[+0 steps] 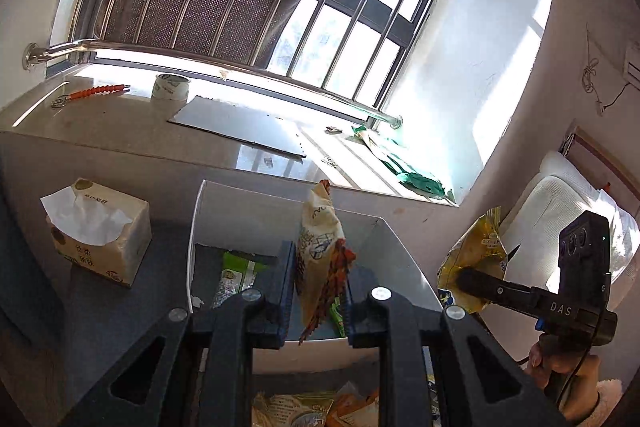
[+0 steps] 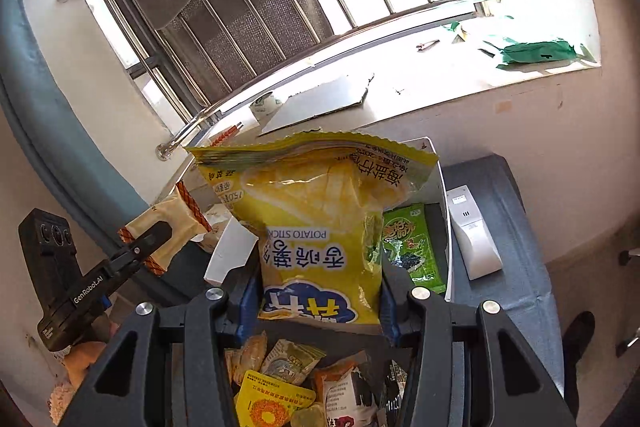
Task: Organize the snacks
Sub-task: 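Carry the yellow bag into the box while the left tool drops a small snack packet there, then grasp the white chip bag with the right tool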
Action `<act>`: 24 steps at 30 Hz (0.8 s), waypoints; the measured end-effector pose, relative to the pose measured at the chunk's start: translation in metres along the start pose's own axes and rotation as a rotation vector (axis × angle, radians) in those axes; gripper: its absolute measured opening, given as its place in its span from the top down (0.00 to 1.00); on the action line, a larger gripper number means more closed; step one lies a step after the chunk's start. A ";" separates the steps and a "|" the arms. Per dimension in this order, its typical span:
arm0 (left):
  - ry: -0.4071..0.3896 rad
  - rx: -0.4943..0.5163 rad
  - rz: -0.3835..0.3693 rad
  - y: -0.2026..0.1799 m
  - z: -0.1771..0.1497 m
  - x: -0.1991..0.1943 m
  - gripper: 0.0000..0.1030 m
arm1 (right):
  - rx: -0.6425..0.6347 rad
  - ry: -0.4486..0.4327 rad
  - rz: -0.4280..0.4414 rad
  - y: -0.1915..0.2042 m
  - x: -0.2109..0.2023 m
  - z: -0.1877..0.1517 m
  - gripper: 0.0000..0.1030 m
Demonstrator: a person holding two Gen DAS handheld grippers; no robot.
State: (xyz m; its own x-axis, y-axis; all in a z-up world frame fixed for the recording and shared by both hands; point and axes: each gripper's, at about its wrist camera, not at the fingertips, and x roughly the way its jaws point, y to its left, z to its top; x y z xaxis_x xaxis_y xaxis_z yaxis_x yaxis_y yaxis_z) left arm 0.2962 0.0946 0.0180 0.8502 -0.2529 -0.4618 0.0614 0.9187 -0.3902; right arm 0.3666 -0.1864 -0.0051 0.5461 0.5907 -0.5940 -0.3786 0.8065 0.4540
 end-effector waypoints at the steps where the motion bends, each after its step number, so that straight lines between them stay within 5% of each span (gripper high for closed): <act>1: 0.019 0.010 0.013 0.000 0.002 0.010 0.79 | 0.007 0.022 -0.011 -0.001 0.011 0.005 0.49; 5: 0.111 0.002 0.046 0.010 0.003 0.045 0.74 | 0.034 0.082 -0.050 -0.013 0.047 0.017 0.45; 6: 0.113 0.002 0.091 0.012 0.001 0.047 0.53 | 0.062 0.094 -0.048 -0.017 0.051 0.019 0.39; 7: 0.107 0.004 0.123 0.014 0.001 0.047 0.18 | 0.093 0.094 -0.032 -0.022 0.052 0.019 0.14; 8: 0.099 0.004 0.118 0.017 -0.001 0.043 0.01 | 0.118 0.075 -0.016 -0.025 0.050 0.020 0.00; 15: 0.065 -0.014 0.085 0.029 -0.004 0.015 0.00 | 0.079 -0.013 -0.062 -0.018 0.024 0.017 0.00; 24: 0.029 0.056 0.027 -0.001 -0.047 -0.059 0.00 | -0.053 -0.061 0.025 0.016 -0.025 -0.019 0.00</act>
State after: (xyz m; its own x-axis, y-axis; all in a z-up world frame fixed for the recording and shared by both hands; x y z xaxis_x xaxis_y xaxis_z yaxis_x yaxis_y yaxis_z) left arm 0.2218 0.0945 0.0081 0.8363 -0.2360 -0.4949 0.0687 0.9406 -0.3325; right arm 0.3332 -0.1883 0.0045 0.5799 0.6099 -0.5402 -0.4314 0.7923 0.4314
